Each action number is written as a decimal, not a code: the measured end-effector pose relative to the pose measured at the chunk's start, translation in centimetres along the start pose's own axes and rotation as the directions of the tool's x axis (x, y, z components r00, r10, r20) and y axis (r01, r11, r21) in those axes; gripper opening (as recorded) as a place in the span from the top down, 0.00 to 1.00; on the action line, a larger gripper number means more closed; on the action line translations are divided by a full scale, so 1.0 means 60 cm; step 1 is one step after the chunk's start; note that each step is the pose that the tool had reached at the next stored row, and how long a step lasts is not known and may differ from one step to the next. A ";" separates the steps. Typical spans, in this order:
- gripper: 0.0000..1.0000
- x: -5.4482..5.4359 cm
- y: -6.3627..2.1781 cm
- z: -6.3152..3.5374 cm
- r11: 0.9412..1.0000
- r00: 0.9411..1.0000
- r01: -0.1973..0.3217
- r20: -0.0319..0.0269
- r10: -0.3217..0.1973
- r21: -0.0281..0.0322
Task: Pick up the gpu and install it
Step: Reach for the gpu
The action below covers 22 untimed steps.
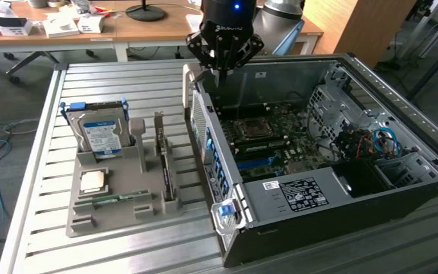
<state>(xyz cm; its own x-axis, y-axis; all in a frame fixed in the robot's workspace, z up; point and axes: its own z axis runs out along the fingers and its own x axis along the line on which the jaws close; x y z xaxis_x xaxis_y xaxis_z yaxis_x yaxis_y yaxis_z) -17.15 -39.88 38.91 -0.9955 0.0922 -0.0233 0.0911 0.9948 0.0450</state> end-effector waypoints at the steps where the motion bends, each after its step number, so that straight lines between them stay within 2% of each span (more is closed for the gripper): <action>1: 0.89 0.003 0.000 0.000 1.000 1.000 -0.002 0.000 0.002 0.000; 15: 0.89 0.053 -0.004 0.010 1.000 1.000 -0.030 0.001 0.030 0.001; 22: 0.89 0.084 -0.007 0.013 0.999 0.999 -0.040 0.002 0.040 0.001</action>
<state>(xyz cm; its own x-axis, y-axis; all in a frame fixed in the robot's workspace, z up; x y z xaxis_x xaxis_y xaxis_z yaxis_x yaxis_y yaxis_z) -22.16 -39.80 37.98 -0.9910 0.1317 -0.0233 0.1306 0.9904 0.0445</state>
